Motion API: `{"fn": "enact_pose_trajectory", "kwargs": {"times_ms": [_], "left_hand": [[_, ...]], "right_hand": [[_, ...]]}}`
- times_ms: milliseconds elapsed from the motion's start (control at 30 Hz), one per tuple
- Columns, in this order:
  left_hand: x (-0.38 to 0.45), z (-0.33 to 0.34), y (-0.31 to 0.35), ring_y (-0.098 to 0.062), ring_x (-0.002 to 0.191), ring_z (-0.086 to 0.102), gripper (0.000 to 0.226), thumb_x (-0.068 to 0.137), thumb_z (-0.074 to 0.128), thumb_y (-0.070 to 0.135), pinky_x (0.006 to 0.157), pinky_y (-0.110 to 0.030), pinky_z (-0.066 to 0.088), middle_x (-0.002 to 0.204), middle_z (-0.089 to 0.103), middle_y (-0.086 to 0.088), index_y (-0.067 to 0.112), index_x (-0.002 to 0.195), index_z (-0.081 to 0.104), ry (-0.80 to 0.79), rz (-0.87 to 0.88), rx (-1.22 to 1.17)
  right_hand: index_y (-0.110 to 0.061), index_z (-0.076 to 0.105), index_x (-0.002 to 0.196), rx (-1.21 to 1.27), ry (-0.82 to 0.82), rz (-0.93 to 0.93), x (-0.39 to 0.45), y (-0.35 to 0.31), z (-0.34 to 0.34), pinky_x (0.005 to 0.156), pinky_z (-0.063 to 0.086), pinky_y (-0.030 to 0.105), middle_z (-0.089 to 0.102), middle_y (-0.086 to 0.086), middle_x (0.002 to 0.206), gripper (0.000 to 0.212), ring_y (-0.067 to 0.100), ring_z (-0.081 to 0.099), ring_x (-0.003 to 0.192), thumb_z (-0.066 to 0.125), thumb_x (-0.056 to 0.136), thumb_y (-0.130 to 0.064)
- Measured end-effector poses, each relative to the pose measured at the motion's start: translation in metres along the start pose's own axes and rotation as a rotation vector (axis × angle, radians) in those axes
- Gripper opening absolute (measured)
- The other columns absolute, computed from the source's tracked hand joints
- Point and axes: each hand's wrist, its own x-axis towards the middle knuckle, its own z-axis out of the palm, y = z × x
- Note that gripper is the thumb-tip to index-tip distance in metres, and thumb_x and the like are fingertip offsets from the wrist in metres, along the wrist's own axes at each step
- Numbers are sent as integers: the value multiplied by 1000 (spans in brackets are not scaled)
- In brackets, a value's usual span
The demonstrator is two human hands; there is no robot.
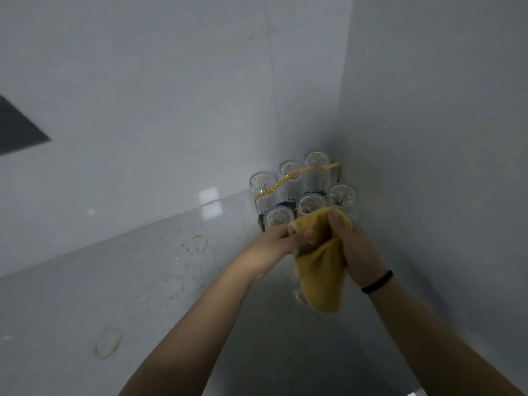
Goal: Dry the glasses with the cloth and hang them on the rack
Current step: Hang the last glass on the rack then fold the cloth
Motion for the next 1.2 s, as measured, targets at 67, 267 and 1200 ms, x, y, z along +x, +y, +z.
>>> {"fn": "enact_pose_trajectory", "kwargs": {"times_ms": [67, 267, 1200], "left_hand": [[-27, -15, -9, -26, 108, 67, 39, 82, 68, 42, 99, -38, 52, 111, 72, -6, 16, 111, 67, 114, 21, -122], [-115, -73, -26, -15, 72, 65, 18, 93, 64, 24, 75, -35, 54, 70, 69, 7, 25, 75, 68, 549, 167, -41], [-293, -201, -26, -12, 100, 65, 20, 88, 71, 16, 90, -31, 53, 101, 72, 9, 36, 88, 70, 552, 338, 293]], "right_hand": [[-15, 69, 97, -5, -88, 15, -7, 3, 24, 80, 57, 32, 72, 10, 98, 63, 23, 68, 94, 54, 72, -71], [-6, 64, 103, -31, -225, 6, -34, 4, 116, 82, 51, 36, 65, 9, 99, 36, 23, 62, 95, 59, 86, -38], [-29, 62, 77, -918, -436, -575, -76, -78, 308, 65, 44, 23, 65, -2, 78, 11, 10, 54, 67, 71, 80, -22]]}}
